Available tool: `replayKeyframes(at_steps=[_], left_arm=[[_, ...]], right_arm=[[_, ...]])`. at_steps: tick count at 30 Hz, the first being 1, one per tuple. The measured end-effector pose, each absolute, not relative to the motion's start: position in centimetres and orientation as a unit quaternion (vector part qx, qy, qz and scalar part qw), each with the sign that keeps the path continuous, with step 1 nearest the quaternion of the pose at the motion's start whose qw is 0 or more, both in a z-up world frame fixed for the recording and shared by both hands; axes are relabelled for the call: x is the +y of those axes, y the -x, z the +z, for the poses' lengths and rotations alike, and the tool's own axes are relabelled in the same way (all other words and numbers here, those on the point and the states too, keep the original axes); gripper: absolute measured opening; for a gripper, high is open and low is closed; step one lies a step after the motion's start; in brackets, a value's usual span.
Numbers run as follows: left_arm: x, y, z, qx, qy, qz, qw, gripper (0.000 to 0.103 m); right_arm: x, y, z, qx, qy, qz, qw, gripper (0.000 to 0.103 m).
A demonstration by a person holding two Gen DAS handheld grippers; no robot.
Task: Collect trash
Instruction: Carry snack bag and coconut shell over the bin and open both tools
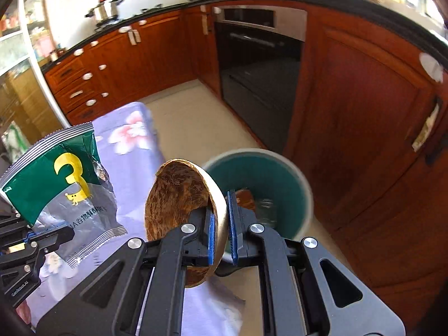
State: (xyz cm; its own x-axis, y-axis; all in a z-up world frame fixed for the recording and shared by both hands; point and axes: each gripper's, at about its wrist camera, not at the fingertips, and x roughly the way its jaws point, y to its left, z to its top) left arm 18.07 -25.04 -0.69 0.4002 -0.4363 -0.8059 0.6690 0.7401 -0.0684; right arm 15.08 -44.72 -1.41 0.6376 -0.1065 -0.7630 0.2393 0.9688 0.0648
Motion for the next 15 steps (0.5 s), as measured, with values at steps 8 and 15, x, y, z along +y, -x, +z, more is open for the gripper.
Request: replayKeyframes(at_steps=[8, 15], left_arm=[[-34.6, -21.8, -6.4, 0.478, -0.157, -0.364, 0.784, 0.003], [-37.9, -23.9, -11.6, 0.518, -0.171, -0.358, 0.757, 0.003]], right_arm=[[-51.3, -17.0, -7.4, 0.464, -0.085, -0.158, 0.867, 0.008], [-52.6, -19.2, -11.8, 0.510, -0.080, -0.161, 0.841, 0.008]])
